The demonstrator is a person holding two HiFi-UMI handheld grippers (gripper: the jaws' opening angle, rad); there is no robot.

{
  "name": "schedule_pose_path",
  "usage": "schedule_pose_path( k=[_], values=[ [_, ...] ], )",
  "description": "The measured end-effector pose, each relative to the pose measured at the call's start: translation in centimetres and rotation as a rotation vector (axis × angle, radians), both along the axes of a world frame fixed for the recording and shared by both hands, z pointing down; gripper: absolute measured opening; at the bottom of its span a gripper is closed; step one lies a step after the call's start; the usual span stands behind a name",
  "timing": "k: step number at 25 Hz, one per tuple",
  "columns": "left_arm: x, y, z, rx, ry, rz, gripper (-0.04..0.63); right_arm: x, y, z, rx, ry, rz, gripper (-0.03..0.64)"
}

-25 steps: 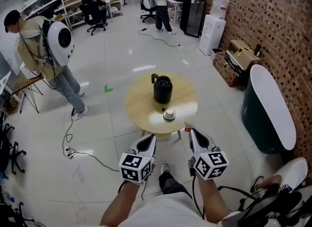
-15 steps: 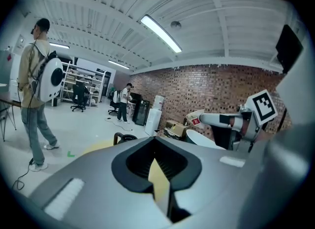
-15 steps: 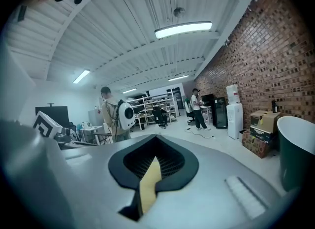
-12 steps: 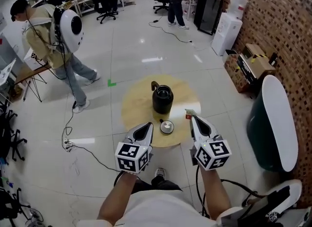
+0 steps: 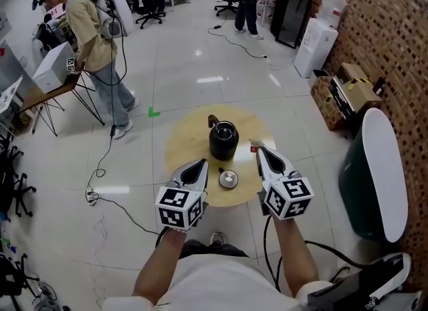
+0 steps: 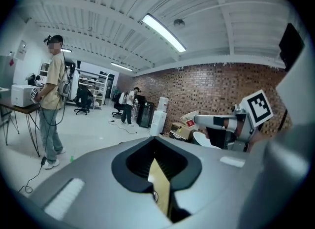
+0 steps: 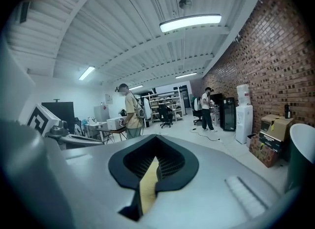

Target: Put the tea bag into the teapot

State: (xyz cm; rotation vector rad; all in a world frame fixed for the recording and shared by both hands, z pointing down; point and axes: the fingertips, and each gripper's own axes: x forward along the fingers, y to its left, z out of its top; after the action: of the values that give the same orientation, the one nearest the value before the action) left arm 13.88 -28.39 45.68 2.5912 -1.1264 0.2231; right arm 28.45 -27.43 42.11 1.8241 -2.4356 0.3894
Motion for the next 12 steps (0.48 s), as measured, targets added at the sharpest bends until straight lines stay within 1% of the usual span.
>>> schedule_pose_path(
  k=[8,12],
  values=[
    [0.0,-2.5,0.3,-0.004,-0.004,0.001,0.012,-0.5,-3.6,0.9,-0.036,0.019,-0.035,0.003],
    [-0.3,-3.9,-0.4,-0.003,-0.008,0.009,0.012,-0.9,-5.8,0.4,-0.047,0.035,-0.043,0.003]
  ],
)
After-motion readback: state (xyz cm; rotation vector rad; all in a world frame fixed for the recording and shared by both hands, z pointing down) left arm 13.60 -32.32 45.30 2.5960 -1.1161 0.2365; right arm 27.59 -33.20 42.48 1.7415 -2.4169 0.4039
